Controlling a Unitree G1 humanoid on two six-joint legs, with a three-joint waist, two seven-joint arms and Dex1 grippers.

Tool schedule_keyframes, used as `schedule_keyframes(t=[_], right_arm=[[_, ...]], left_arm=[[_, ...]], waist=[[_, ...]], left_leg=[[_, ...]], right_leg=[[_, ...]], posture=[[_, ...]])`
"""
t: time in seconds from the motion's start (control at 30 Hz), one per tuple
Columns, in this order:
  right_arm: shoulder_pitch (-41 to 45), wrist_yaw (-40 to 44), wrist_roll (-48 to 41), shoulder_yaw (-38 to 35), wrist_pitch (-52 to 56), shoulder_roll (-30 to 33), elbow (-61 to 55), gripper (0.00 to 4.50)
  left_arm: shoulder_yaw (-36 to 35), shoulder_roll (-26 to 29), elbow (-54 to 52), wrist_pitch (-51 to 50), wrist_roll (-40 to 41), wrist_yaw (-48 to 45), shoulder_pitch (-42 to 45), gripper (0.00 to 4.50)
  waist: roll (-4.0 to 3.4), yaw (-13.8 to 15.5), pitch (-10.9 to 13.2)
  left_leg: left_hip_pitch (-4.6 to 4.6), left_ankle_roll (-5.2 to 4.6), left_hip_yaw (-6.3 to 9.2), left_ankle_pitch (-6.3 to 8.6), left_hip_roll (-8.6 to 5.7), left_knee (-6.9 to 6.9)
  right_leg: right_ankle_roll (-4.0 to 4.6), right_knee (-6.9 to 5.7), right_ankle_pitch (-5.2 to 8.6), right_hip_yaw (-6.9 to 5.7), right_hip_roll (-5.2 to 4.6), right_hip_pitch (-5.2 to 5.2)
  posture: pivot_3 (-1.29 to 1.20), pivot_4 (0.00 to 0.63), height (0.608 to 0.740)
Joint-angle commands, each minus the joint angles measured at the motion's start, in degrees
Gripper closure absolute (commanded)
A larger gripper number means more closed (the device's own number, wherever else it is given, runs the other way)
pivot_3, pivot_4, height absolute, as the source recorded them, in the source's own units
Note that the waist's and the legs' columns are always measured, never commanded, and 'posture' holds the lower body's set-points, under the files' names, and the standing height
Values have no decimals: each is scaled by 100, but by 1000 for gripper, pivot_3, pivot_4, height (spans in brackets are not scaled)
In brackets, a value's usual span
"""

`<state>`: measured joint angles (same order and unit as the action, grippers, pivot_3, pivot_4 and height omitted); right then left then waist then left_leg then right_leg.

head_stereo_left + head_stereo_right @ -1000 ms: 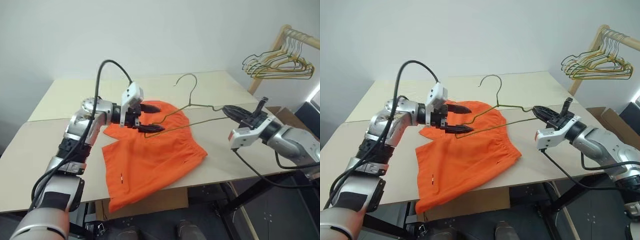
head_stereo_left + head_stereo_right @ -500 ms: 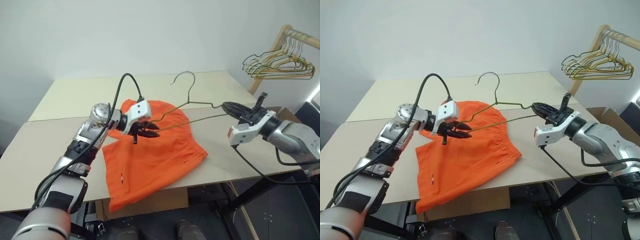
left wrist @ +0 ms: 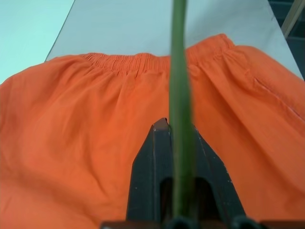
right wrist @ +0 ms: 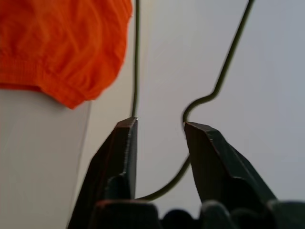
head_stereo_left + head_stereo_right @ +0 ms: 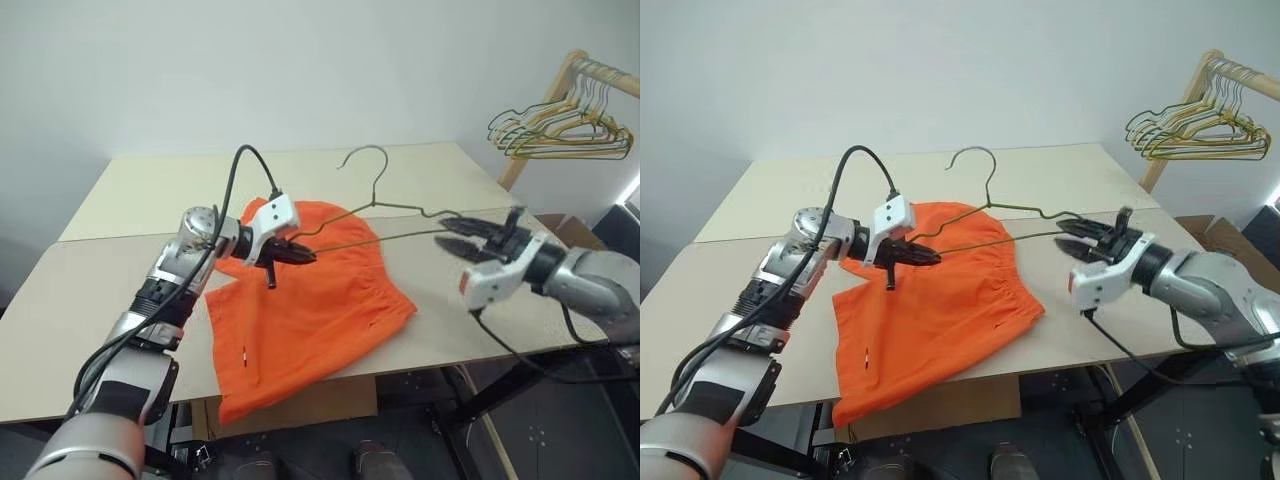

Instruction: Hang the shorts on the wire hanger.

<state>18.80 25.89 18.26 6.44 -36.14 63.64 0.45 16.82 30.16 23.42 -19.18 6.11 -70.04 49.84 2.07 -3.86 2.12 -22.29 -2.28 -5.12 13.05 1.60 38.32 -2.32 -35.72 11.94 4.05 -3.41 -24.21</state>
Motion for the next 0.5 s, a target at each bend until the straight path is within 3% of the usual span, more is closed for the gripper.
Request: schedule_keyframes(t=[0.03,0.13,0.27,0.4,0.5], right_arm=[[-88,809,-1114,-404,438,244,-433,1228],[-228,1714,-2696,-572,1989,284,-1083,180],[458,2660,-4085,-485,4612,506,-1690,83],[1612,3280,-3734,260,6014,362,-1451,83],[2175,3662,-3180,842,6255,97,-982,83]], left_arm=[[-128,162,-94,248,-133,28,171,4500],[-46,323,-206,742,-286,-100,43,4500],[4,387,-229,1106,-500,-13,-52,4500],[-51,365,-373,1013,-439,-97,-106,4500],[-77,364,-486,981,-408,-125,-143,4500]], waist=[[1,-8,0],[3,-1,2],[1,38,2],[-1,99,4],[-1,158,4]], left_leg=[[1,0,0,0,1,1],[8,0,2,0,5,4],[15,0,3,0,17,10],[2,1,3,0,27,41],[-2,3,-3,2,30,44]], right_leg=[[0,0,-1,0,0,1],[2,-5,-1,1,2,5],[8,-16,-4,1,2,8],[10,-26,-6,-12,3,-3],[11,-25,-6,-16,3,-10]], posture=[[11,0,740],[28,0,740],[35,0,740],[48,0,740],[53,0,740]])
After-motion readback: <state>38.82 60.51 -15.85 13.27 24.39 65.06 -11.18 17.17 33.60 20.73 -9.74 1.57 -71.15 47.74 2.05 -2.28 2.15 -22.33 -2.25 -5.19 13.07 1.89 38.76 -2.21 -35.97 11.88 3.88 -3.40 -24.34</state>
